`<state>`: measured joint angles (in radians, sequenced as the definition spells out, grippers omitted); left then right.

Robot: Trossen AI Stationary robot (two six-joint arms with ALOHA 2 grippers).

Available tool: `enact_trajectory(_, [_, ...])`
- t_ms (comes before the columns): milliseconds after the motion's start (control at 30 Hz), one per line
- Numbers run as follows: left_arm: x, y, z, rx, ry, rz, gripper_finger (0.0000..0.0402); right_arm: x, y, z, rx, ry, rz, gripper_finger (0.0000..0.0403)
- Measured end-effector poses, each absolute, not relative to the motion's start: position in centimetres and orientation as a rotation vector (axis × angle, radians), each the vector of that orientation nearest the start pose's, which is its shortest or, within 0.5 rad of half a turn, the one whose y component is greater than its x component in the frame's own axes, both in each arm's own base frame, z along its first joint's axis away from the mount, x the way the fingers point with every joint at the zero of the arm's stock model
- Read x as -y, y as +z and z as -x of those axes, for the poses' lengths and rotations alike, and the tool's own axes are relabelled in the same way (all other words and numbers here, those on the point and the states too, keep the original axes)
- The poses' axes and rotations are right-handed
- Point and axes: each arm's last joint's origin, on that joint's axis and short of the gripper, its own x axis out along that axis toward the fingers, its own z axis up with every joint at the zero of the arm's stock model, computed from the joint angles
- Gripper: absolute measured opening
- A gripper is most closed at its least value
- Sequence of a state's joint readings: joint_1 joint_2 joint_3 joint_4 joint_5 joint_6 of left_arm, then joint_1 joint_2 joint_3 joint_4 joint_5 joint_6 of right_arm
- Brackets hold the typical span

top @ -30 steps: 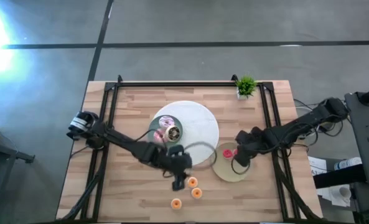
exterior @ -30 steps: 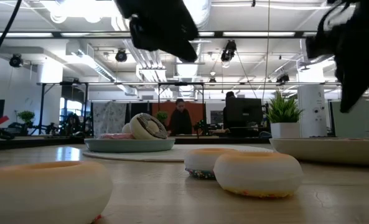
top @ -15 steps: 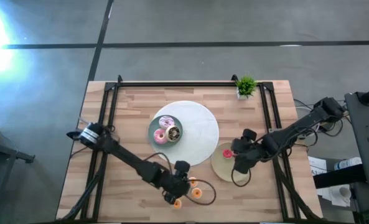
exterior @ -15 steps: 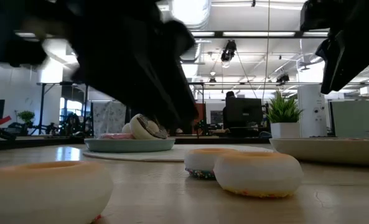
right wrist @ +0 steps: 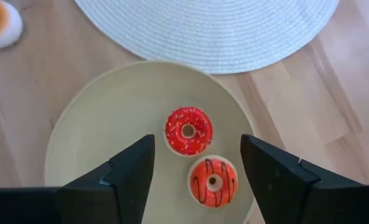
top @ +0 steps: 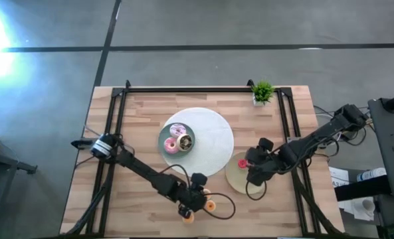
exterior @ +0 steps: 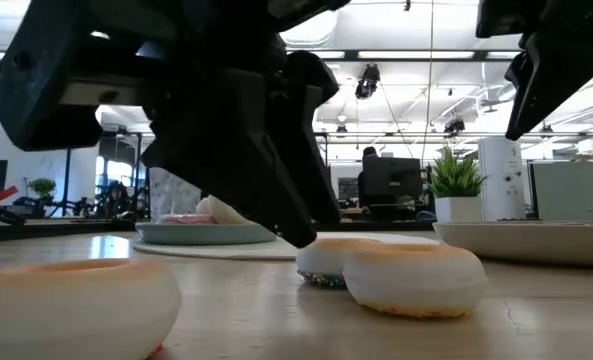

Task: Pick & Place donuts
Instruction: Put the small blue donut on the brown plate

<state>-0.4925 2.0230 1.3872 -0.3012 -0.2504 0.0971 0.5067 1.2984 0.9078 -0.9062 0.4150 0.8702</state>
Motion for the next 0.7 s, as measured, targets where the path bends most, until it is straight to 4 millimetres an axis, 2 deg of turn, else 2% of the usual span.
enact_trajectory(267, [19.7, 14.4, -38.6, -0.874, -0.306, -0.427, 0.0083, -9.9, 22.9, -20.2, -1.063, -0.422, -0.208, 0.0228])
enact_trajectory(433, [19.3, 14.3, -38.7, -0.895, -0.238, -0.356, 0.0068, -9.9, 22.9, -20.2, -1.057, -0.434, -0.229, 0.0228])
enact_trajectory(600, [17.5, 16.2, -38.5, -0.937, -0.162, -0.207, 0.0011, -10.1, 23.1, -20.6, -1.020, -0.392, -0.231, 0.0228])
enact_trajectory(700, [15.8, 19.1, -38.3, -0.929, -0.147, -0.077, 0.0003, -10.8, 23.5, -21.4, -0.948, -0.285, -0.187, 0.0228])
